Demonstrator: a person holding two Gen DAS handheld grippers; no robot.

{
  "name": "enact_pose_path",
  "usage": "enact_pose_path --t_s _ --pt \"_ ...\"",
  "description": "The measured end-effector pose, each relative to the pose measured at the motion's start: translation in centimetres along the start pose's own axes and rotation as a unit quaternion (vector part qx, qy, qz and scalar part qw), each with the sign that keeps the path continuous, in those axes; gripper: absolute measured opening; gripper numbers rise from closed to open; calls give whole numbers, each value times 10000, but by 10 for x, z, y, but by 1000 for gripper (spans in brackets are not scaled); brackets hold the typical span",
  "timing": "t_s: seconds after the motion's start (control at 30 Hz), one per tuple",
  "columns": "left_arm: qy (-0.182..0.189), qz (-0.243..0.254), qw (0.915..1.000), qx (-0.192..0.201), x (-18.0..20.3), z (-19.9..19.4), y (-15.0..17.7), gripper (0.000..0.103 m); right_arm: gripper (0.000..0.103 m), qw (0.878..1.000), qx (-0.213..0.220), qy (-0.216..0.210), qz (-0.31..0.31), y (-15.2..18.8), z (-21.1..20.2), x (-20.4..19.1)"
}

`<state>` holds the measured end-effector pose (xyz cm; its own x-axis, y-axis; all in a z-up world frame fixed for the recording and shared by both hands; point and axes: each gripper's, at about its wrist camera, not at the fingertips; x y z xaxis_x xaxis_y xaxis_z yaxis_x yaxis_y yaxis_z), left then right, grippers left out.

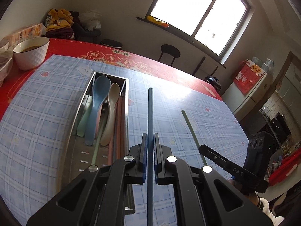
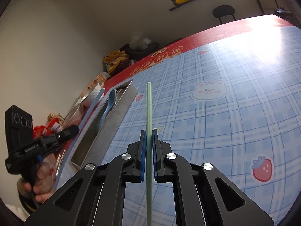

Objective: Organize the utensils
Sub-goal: 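Lower the blue chopstick into the steel basket and open the left gripper while the right holds the green chopstick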

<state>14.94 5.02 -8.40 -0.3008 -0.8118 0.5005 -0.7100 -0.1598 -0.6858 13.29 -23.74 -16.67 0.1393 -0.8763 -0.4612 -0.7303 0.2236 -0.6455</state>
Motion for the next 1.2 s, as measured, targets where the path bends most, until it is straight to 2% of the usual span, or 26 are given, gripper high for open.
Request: enact_pose_path --t_s 0.07,0.23,0.43,0.73,0.77,0.83,0.87,0.97,1.03,1.1,1.17,1.2 --pt "-145 -67 9999 7 -10 1 -13 6 6 10000 2 -23 39 0 0 2" --pt "-356 -286 9985 -315 -34 28 -37 6 6 9999 12 -52 153 0 0 7" --pt "-598 -332 9953 -682 -45 59 -42 6 6 10000 14 10 62 2 1 3" --pt "-705 -185 9926 -966 -47 74 -40 6 6 10000 -13 5 73 0 2 2" --pt "-682 -217 9927 -972 -48 73 -41 9 6 10000 -11 4 83 0 2 3" --pt "-683 -196 9931 -932 -47 69 -41 22 6 9999 -11 3 117 1 2 5" --pt "-687 -137 9936 -885 -46 66 -42 32 6 9999 -13 3 138 1 2 5" --pt "-690 216 9946 -750 -34 53 -41 36 6 9999 -21 23 163 1 2 7" --pt "-726 578 9938 -605 -26 41 -36 45 6 9999 -21 59 145 1 2 6" --pt "-797 959 9914 -386 -20 27 -28 69 6 9999 -16 99 133 2 2 5" --pt "-879 1203 9886 -200 -18 15 -17 87 6 9998 -22 149 133 2 2 4" --pt "-908 1273 9876 -114 -20 9 -12 89 6 9998 -29 177 131 2 2 3"
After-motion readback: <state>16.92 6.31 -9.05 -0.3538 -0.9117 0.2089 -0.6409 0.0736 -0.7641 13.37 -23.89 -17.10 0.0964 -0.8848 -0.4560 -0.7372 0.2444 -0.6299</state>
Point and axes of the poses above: each gripper's, at about its wrist camera, not at the fingertips, and z roughly the way its jaws point, x to its right, y to its underside, and after that the axes turned 11 degrees about y, right-handed
